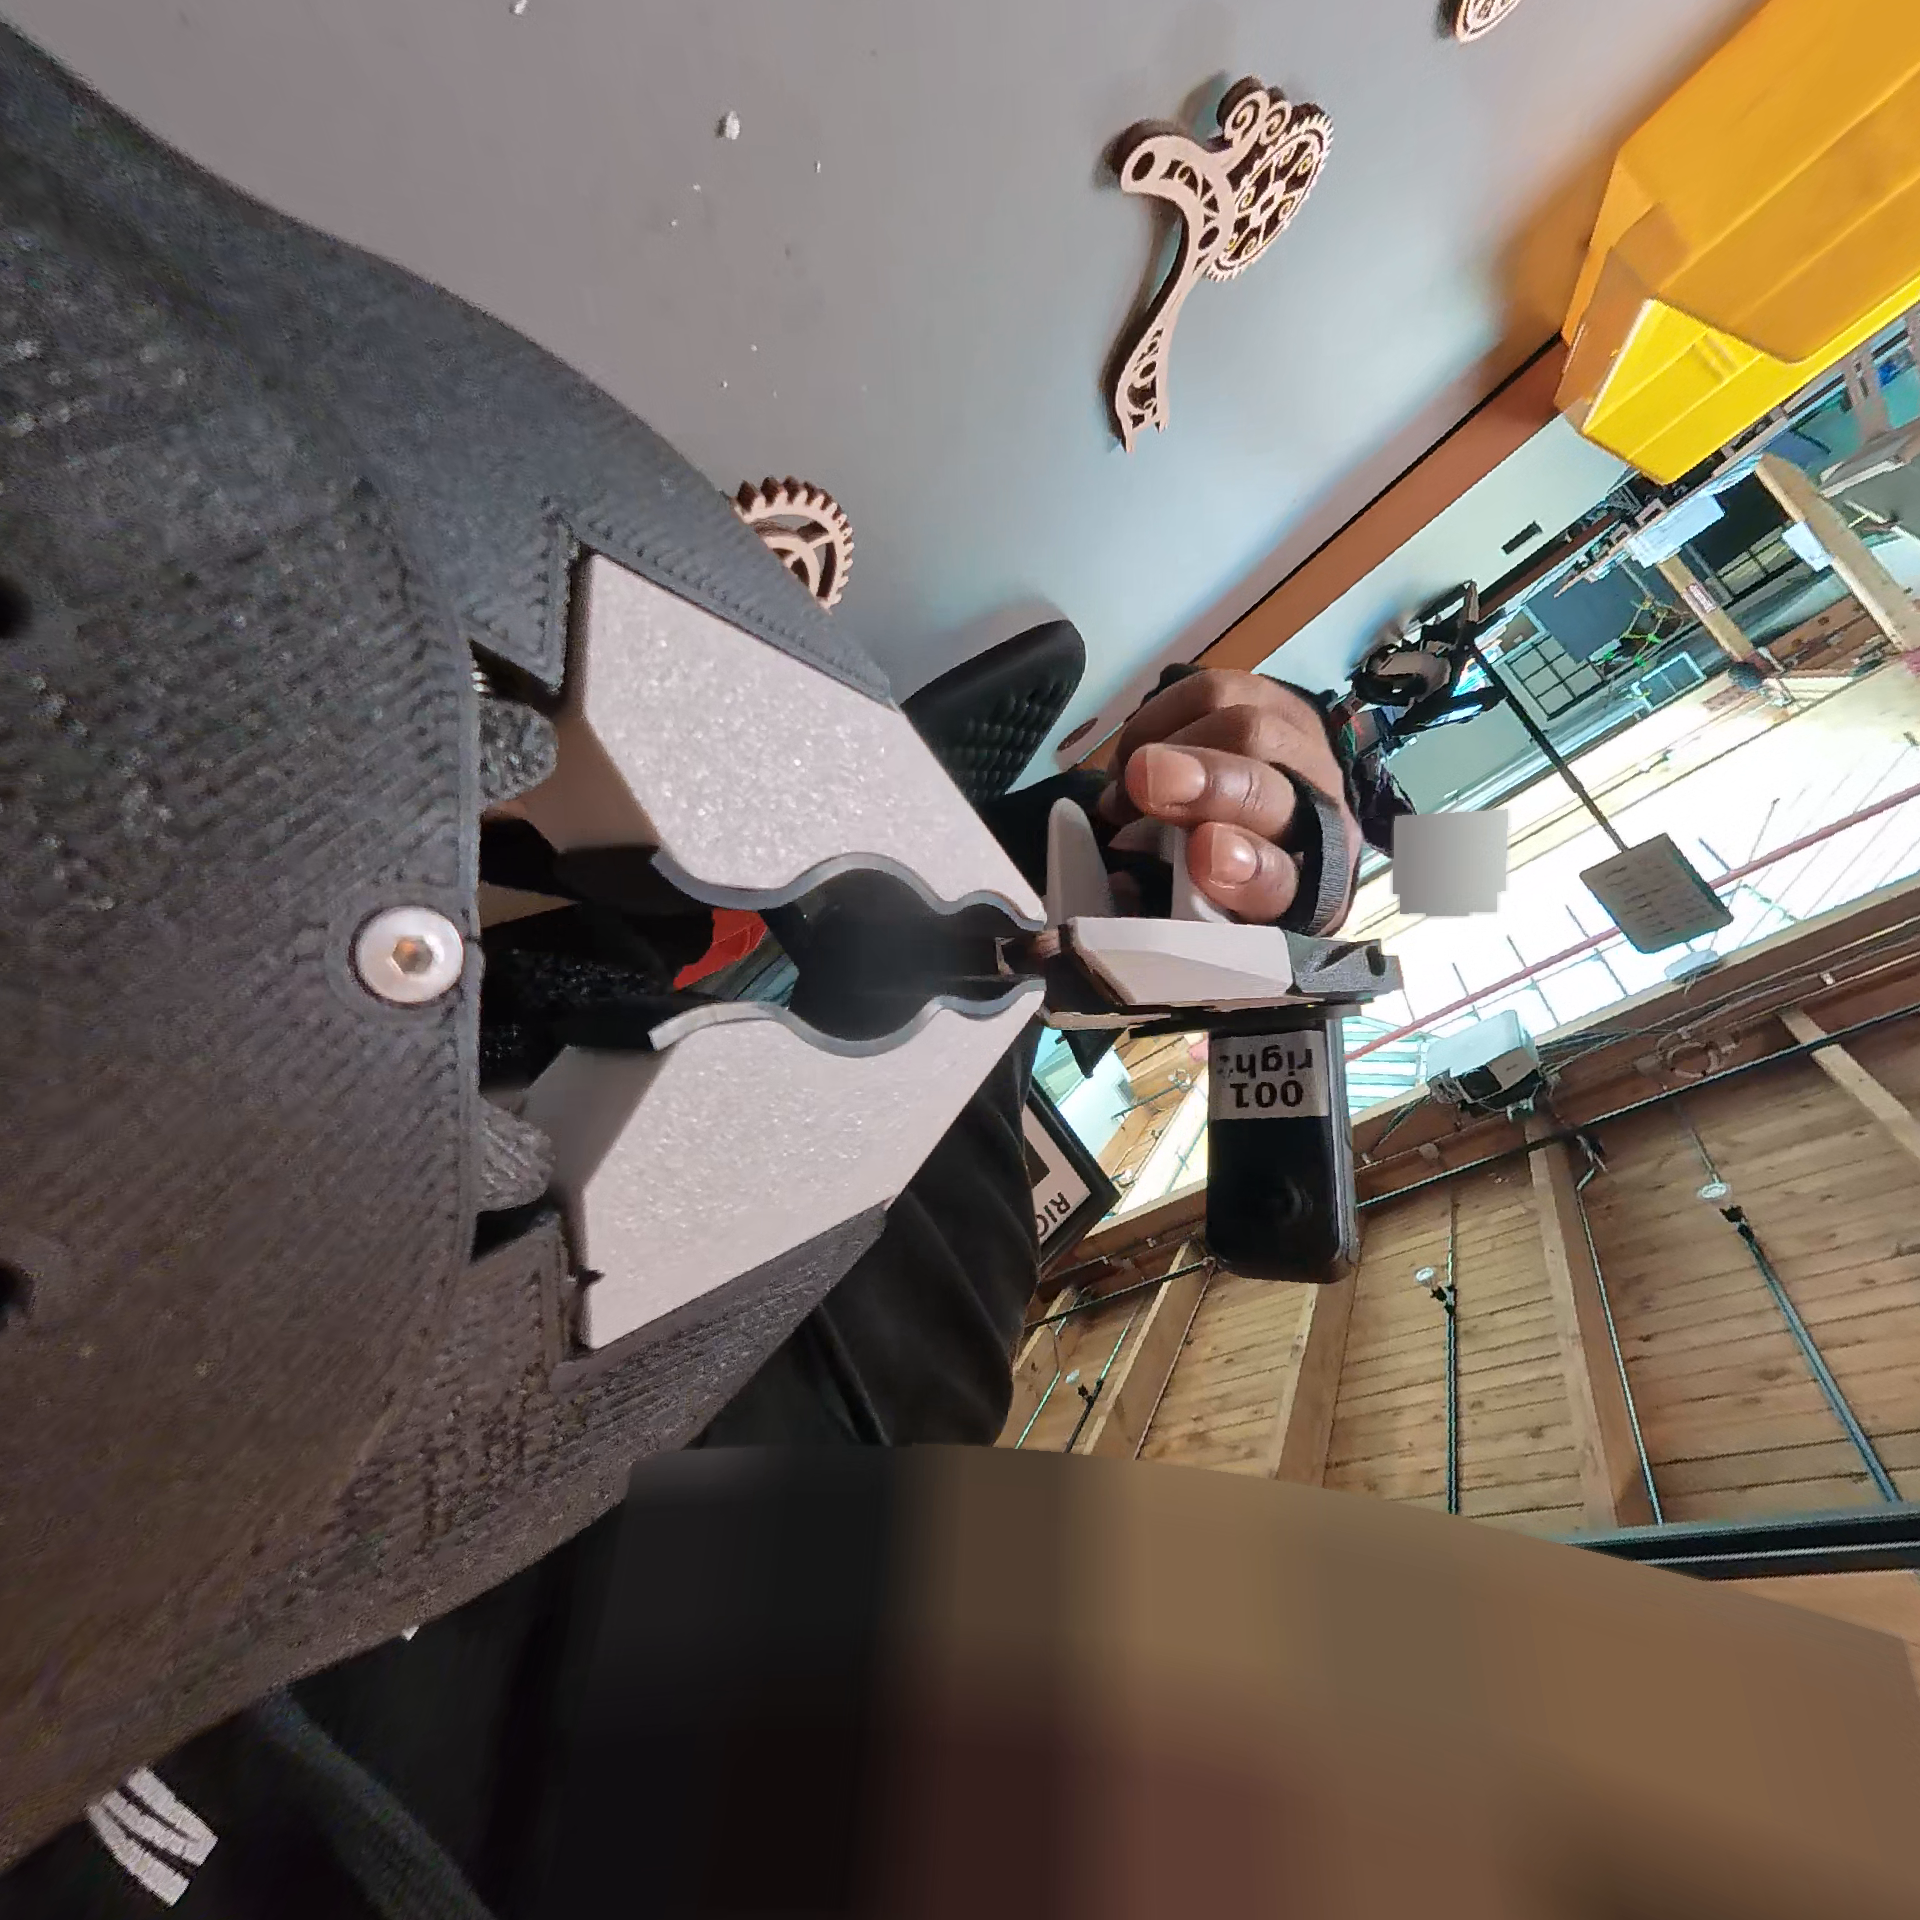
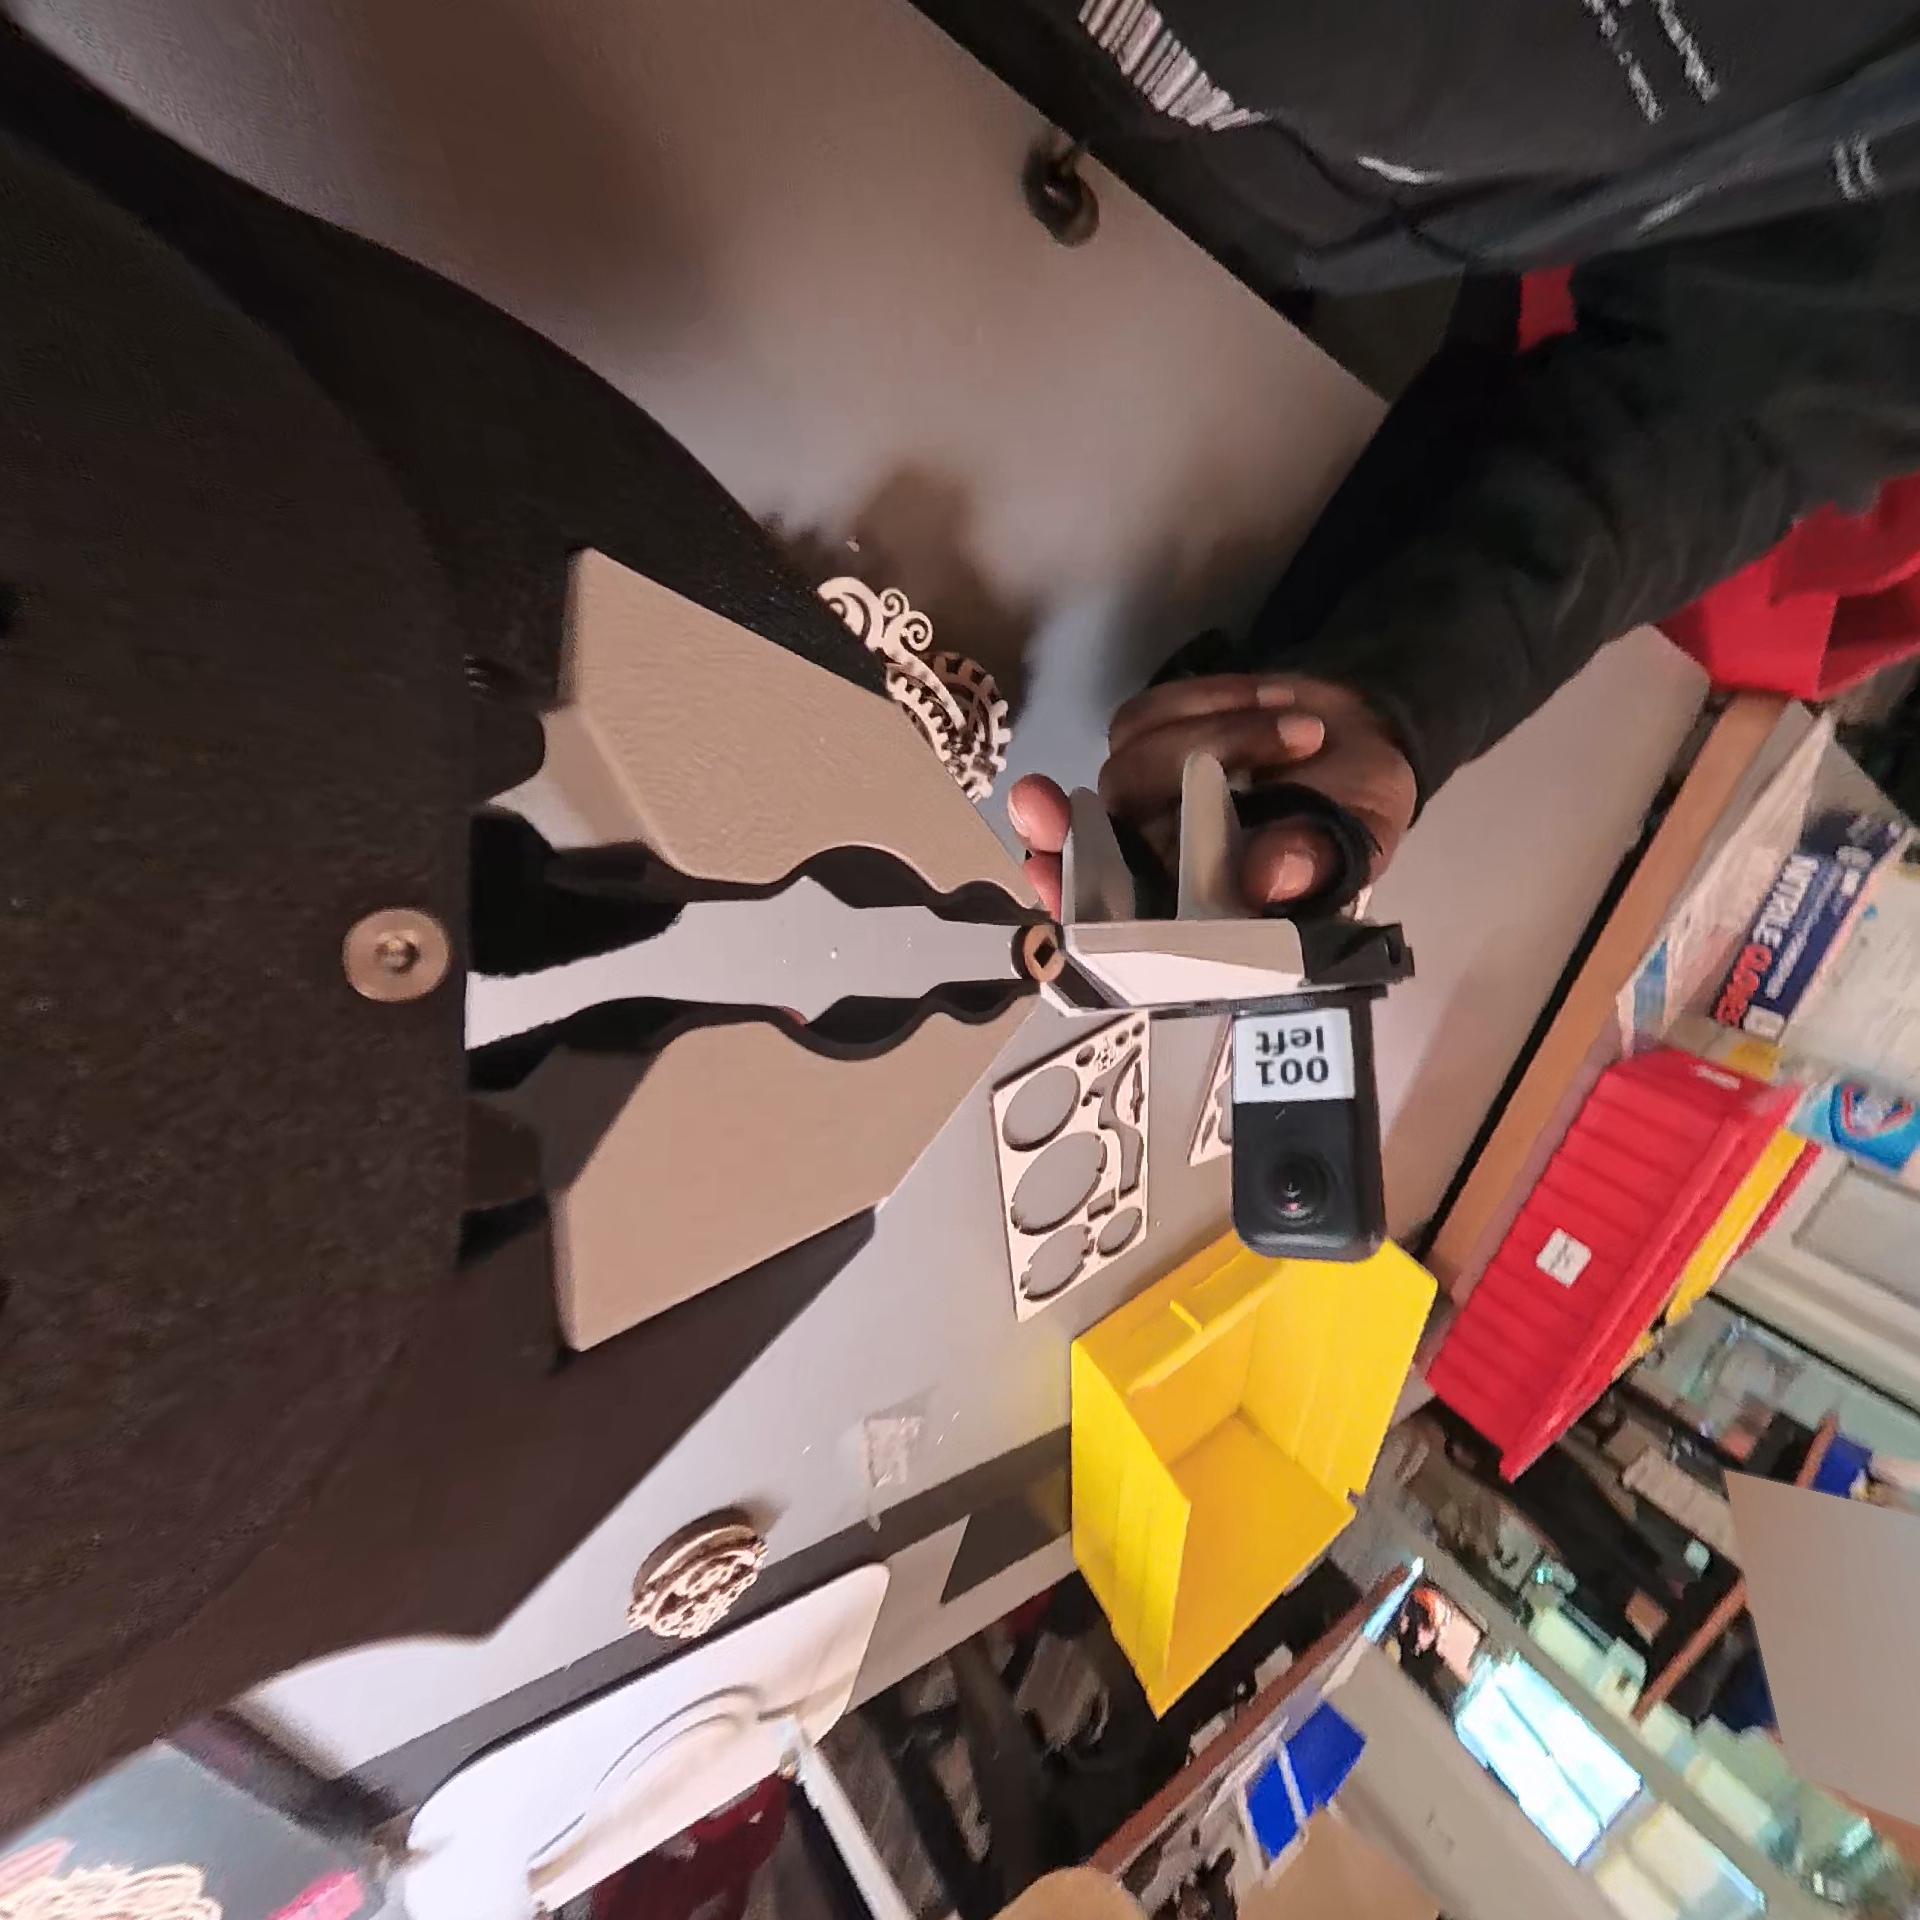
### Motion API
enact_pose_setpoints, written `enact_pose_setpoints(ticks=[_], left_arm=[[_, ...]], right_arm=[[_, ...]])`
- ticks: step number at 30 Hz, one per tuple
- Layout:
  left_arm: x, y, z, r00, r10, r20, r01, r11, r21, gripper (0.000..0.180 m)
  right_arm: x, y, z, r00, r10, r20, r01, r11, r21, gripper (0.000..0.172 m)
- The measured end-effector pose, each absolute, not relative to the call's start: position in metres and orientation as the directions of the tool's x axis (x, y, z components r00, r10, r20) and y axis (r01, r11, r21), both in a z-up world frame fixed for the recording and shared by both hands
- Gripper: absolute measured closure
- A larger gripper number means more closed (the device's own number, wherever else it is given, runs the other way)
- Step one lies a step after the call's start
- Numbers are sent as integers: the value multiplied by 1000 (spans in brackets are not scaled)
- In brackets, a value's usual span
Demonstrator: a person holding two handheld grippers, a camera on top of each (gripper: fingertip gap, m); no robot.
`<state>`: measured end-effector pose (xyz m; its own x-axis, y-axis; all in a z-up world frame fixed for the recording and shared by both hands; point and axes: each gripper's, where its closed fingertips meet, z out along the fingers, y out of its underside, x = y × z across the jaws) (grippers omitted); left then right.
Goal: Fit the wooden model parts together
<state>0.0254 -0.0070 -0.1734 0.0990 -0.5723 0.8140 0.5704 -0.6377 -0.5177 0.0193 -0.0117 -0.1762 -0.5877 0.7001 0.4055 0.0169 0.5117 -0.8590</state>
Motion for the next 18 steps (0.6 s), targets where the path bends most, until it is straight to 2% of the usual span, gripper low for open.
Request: enact_pose_setpoints(ticks=[7,18], left_arm=[[18,-6,-177,99,-551,828,565,-654,-503,175],[19,-4,-186,139,-509,849,549,-674,-494,179]], right_arm=[[21,-10,-181,-684,644,343,41,504,-863,164],[14,-8,-187,-669,662,338,59,500,-864,164]])
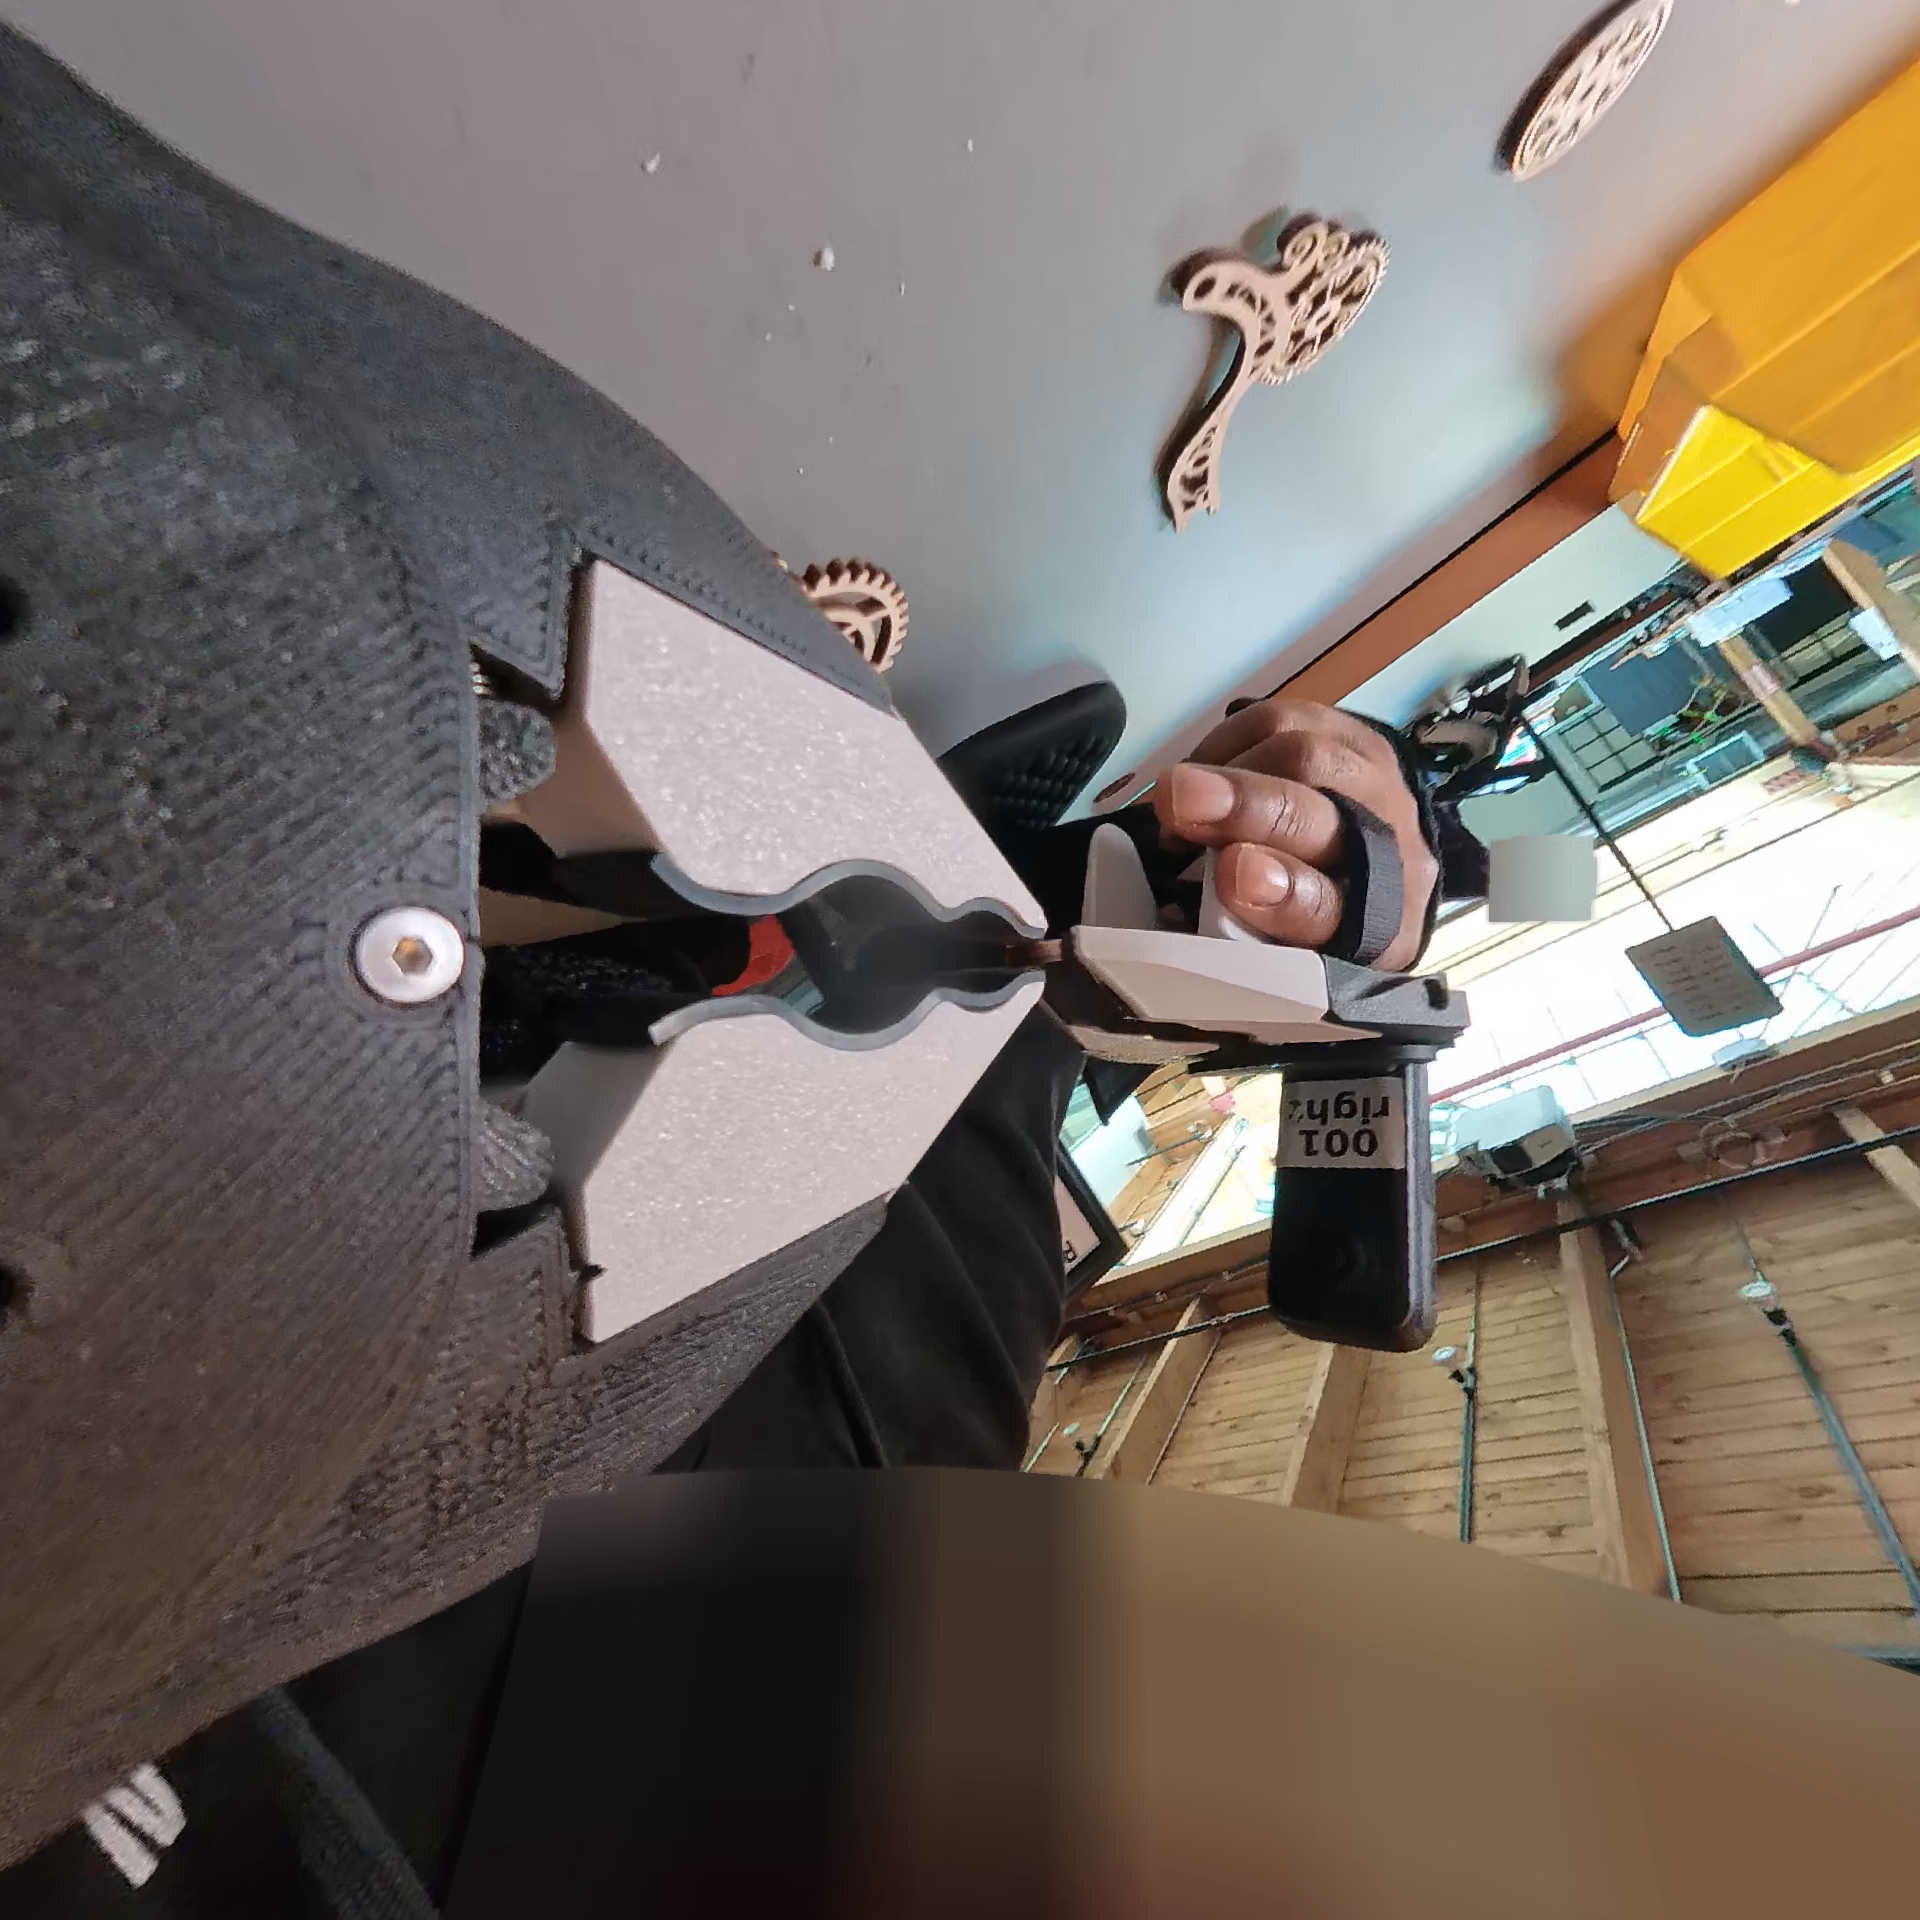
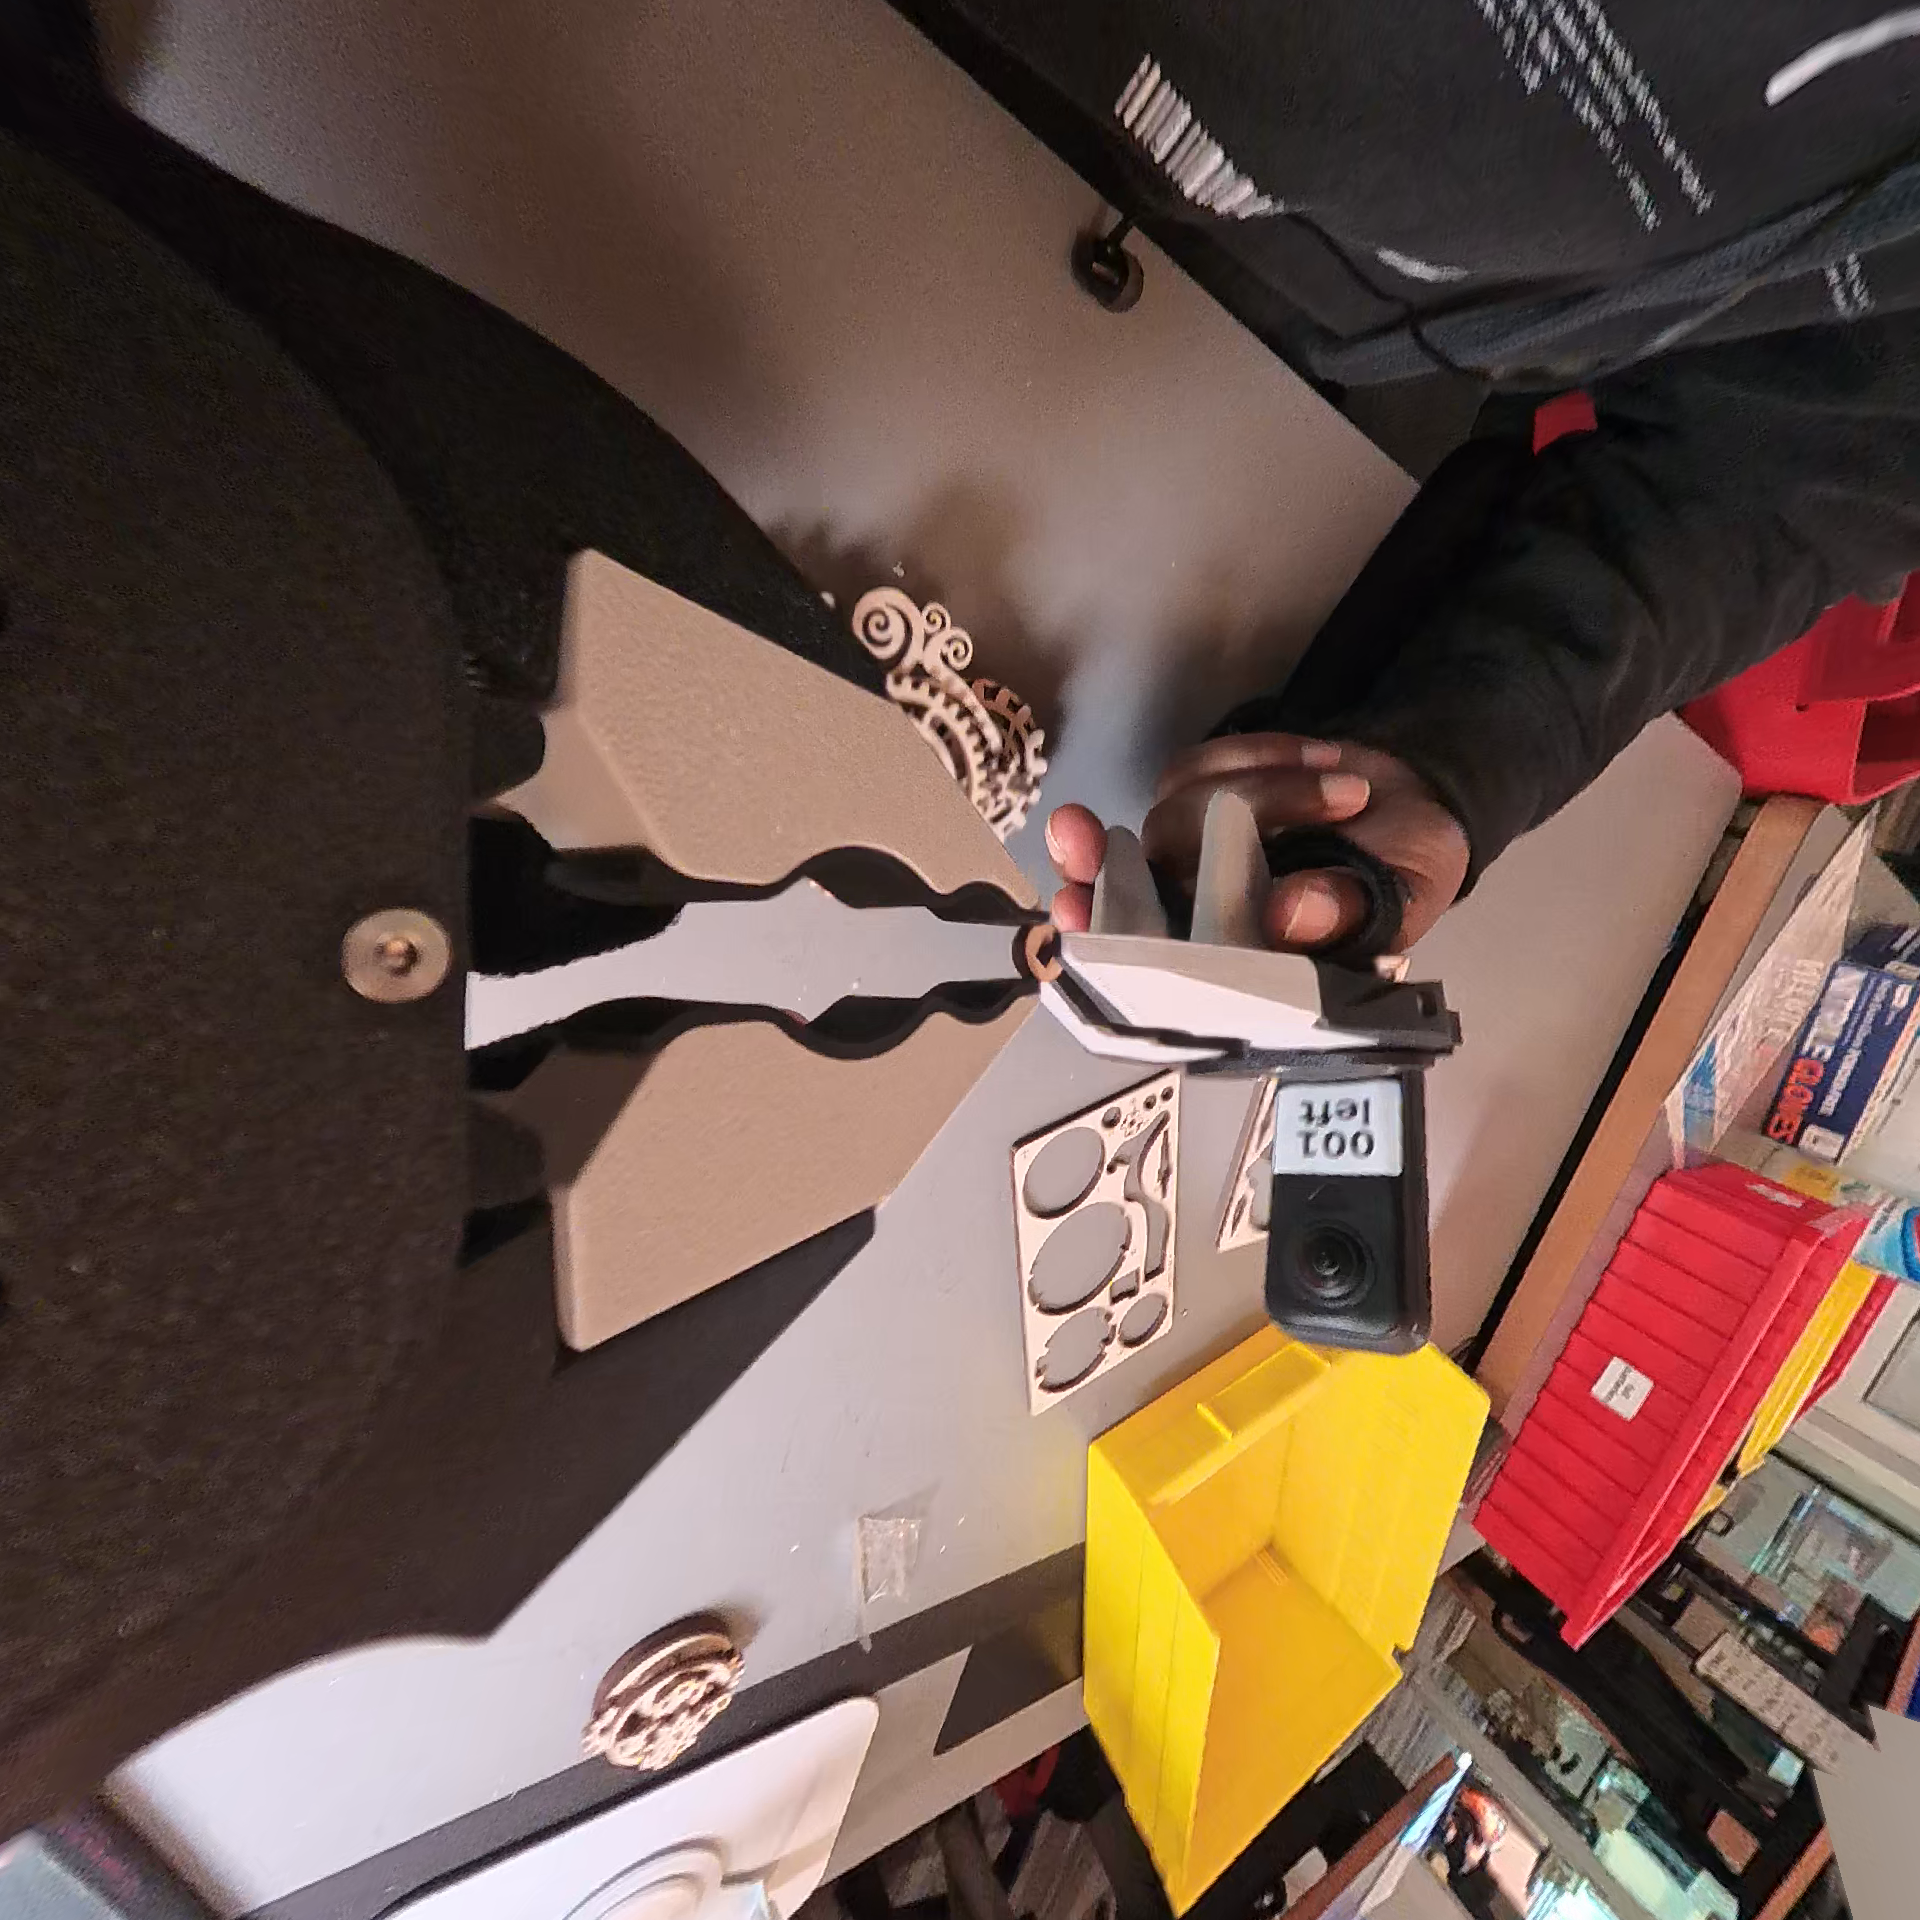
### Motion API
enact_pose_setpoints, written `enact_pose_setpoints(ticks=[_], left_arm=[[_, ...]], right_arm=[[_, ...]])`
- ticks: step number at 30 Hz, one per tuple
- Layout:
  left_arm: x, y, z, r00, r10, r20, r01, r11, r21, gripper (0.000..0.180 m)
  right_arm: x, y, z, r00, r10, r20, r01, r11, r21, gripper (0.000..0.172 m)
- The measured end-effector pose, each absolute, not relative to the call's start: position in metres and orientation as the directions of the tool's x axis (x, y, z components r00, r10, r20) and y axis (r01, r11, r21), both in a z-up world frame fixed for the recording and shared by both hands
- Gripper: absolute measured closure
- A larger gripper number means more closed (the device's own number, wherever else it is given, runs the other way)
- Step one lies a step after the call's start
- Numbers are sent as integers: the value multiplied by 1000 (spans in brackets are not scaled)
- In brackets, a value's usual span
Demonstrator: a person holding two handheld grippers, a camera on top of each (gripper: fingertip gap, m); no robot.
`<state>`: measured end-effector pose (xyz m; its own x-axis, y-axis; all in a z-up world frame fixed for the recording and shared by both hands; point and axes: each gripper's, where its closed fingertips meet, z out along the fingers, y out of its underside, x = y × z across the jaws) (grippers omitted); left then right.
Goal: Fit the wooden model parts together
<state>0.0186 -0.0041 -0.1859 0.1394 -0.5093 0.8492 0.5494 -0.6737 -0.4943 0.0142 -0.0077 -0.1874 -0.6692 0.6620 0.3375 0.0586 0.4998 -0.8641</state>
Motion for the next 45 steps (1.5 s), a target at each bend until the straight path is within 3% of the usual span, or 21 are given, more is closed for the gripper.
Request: enact_pose_setpoints(ticks=[6,12,28,30,33,37,41,45], left_arm=[[1,9,-195,232,-416,879,653,-604,-458,180],[2,12,-197,304,-379,874,688,-547,-476,179],[4,8,-194,296,-383,875,698,-538,-472,179],[8,5,-195,326,-403,855,651,-560,-513,178],[8,1,-193,423,-467,776,540,-558,-630,154],[-2,-5,-207,655,-545,523,233,-513,-826,129],[-1,-11,-223,724,-607,328,2,-475,-880,135],[6,-14,-230,697,-648,309,-47,-470,-881,144]], right_arm=[[5,5,-195,-553,781,289,195,458,-867,153],[0,6,-200,-409,854,321,274,450,-850,153],[-2,4,-197,-369,845,388,285,500,-818,163],[1,1,-198,-425,825,372,267,507,-820,163],[10,-3,-203,-547,783,298,270,501,-822,163],[23,-13,-220,-685,712,154,325,488,-810,163],[27,-17,-239,-732,679,57,370,467,-803,163],[26,-19,-246,-746,665,34,374,461,-804,163]])
